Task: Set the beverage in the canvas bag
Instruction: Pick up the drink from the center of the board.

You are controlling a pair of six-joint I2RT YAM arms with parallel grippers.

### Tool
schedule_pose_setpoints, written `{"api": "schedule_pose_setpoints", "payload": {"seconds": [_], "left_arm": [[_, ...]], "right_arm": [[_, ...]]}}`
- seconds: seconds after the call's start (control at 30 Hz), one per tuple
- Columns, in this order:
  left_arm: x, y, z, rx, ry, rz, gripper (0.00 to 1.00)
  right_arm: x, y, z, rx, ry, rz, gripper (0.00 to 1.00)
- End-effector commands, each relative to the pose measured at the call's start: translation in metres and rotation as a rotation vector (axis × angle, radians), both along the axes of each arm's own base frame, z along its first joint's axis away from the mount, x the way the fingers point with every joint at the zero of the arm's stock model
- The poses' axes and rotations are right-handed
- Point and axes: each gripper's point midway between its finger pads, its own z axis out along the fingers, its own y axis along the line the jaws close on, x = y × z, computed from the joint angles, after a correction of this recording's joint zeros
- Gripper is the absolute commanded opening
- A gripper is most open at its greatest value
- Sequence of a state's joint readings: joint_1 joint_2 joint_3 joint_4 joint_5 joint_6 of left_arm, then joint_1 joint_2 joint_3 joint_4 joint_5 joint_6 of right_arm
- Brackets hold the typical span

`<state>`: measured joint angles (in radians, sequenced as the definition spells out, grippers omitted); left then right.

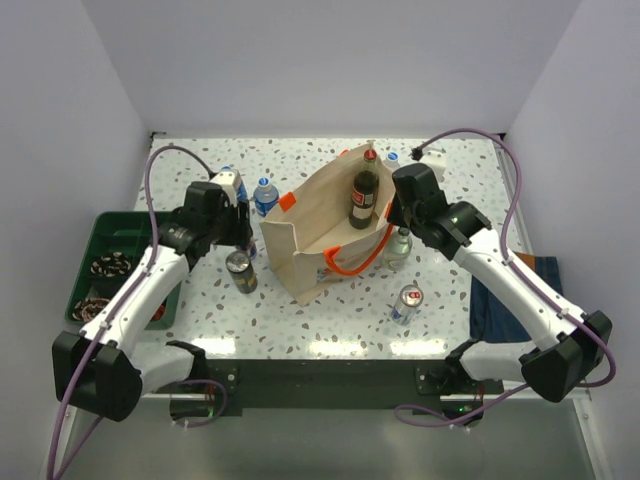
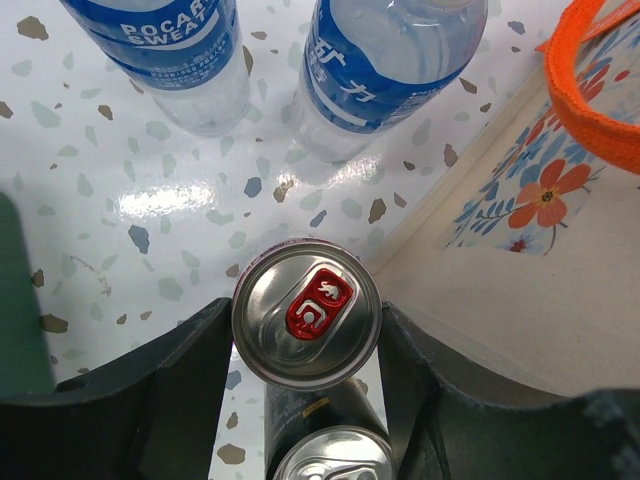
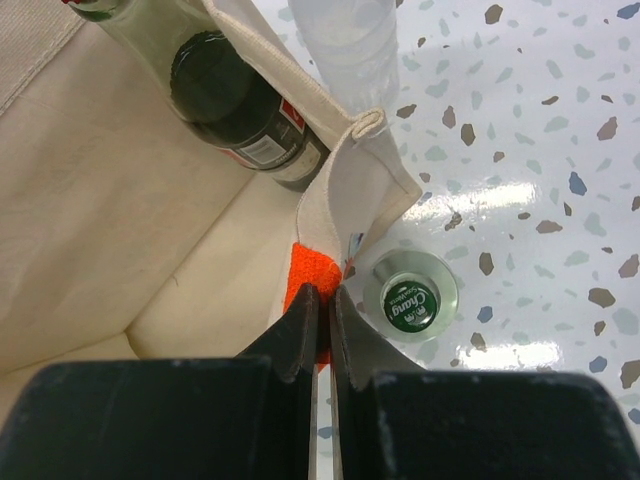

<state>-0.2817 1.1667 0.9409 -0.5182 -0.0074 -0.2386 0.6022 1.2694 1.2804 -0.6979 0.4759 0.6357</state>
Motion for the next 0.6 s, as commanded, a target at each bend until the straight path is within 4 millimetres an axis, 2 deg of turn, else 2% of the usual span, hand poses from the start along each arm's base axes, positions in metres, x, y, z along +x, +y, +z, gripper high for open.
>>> {"api": "schedule_pose_setpoints", "payload": {"seconds": [0.0, 0.2, 0.23, 0.3, 0.33, 0.4, 0.43, 0.57], "left_arm": [[0.018, -0.005, 0.048, -0.058, -0.145, 0.026, 0.00], [0.018, -0.006, 0.075, -0.067, -0.157, 0.020, 0.00], [0.020, -0.005, 0.088, -0.069, -0.178, 0.026, 0.00], [0.017, -0.005, 0.095, -0.067, -0.171, 0.026, 0.00], [0.018, -0.005, 0.106, -0.074, -0.188, 0.026, 0.00], [0.015, -0.005, 0.113, -0.077, -0.184, 0.025, 0.00], [0.015, -0.006, 0.124, -0.089, -0.201, 0.022, 0.00], [0.010, -0.006, 0.145, -0.098, -0.221, 0.018, 0.00]], "right_arm": [[-0.003, 0.000, -0.008, 0.001, 0.017, -0.003, 0.00], [-0.003, 0.002, -0.009, 0.003, 0.018, 0.002, 0.00], [-0.003, 0.002, -0.008, 0.006, 0.016, 0.004, 0.00], [-0.003, 0.002, -0.007, 0.007, 0.015, 0.006, 0.00], [-0.003, 0.003, -0.007, 0.007, 0.013, 0.007, 0.00], [-0.003, 0.003, -0.006, 0.005, 0.012, 0.008, 0.00], [-0.002, 0.003, -0.006, 0.006, 0.012, 0.010, 0.00], [-0.002, 0.005, -0.006, 0.011, 0.011, 0.015, 0.00]]}}
